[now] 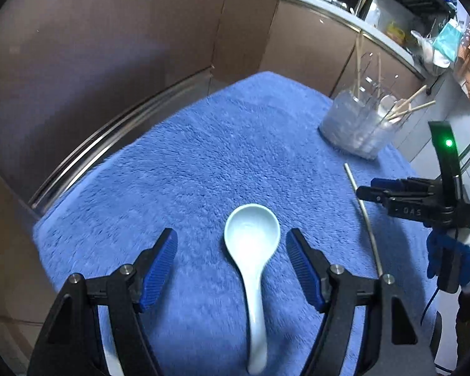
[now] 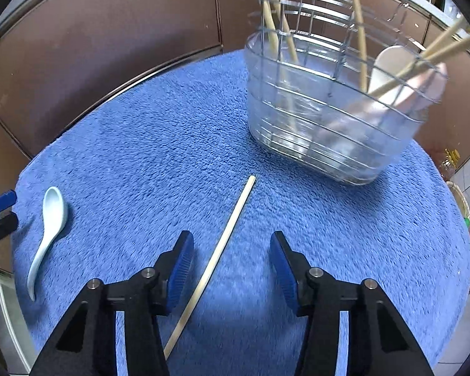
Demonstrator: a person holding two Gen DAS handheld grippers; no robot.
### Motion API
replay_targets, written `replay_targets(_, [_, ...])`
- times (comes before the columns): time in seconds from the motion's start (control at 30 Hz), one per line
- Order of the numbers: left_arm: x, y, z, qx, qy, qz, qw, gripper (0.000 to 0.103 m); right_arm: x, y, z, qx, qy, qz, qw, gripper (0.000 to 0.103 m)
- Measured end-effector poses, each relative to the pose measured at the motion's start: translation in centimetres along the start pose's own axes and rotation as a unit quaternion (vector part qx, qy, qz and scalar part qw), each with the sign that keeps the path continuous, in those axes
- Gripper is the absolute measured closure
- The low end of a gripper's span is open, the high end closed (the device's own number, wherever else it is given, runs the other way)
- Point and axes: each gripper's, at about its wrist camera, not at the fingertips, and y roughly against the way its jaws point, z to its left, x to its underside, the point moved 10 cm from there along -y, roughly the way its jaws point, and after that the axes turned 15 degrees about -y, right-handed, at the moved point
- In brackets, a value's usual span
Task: Organize utensils
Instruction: 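Close the left tool on the white spoon while the right tool grips the last chopstick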
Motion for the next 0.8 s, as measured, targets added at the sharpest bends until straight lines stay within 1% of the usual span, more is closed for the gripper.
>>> replay_targets(0.1, [-0.2,-2.0,0.5,0.017,-0.01,0.017,0.9997,0.034,-0.4,-1.0,-0.4,0.003,-0.002,0.014,1.0,0.058])
replay_targets(0.17, [-0.4,-2.6,0.5,0.024,-0.021,0.02,0.9993,0.035,-0.5,-1.8,-0.4,0.006,0.0,0.021,1.0,0.058])
replay_targets(0.23, [-0.6,-3.1,0.4,0.032,-0.033,0.023,0.9987,0.042,-0.6,-2.4,-0.4,0.012,0.005,0.026,1.0,0.058])
replay_targets(0.3, [-0.8,-3.7,0.0,0.039,-0.041,0.029,0.998,0.057,-0.9,-2.7,-0.3,0.014,0.009,0.027,0.999,0.058])
replay_targets(0.33, [-1.0,-4.0,-0.2,0.041,-0.047,0.033,0.9975,0.061,-1.1,-2.9,-0.3,0.014,0.008,0.028,0.999,0.058])
replay_targets(0.37, [-1.0,-4.2,-0.5,0.043,-0.052,0.036,0.997,0.069,-1.3,-3.0,-0.3,0.014,0.007,0.029,0.999,0.06])
replay_targets(0.4, [-0.9,-4.3,-0.8,0.046,-0.058,0.039,0.9965,0.074,-1.5,-3.2,-0.2,0.014,0.005,0.031,0.999,0.062])
replay_targets(0.5, [-0.8,-5.1,-1.7,0.05,-0.071,0.053,0.9948,0.077,-2.1,-3.5,-0.1,0.015,0.003,0.034,0.999,0.068])
replay_targets(0.63, [-0.8,-5.5,-2.3,0.049,-0.078,0.059,0.994,0.077,-2.6,-3.6,0.1,0.019,0.009,0.034,0.999,0.072])
replay_targets(0.77, [-1.1,-5.8,-2.3,0.042,-0.076,0.066,0.9941,0.077,-2.7,-3.6,0.3,0.02,0.012,0.031,0.999,0.077])
replay_targets(0.8, [-1.2,-5.8,-2.3,0.039,-0.077,0.067,0.994,0.077,-2.5,-3.4,0.2,0.019,0.012,0.03,0.999,0.08])
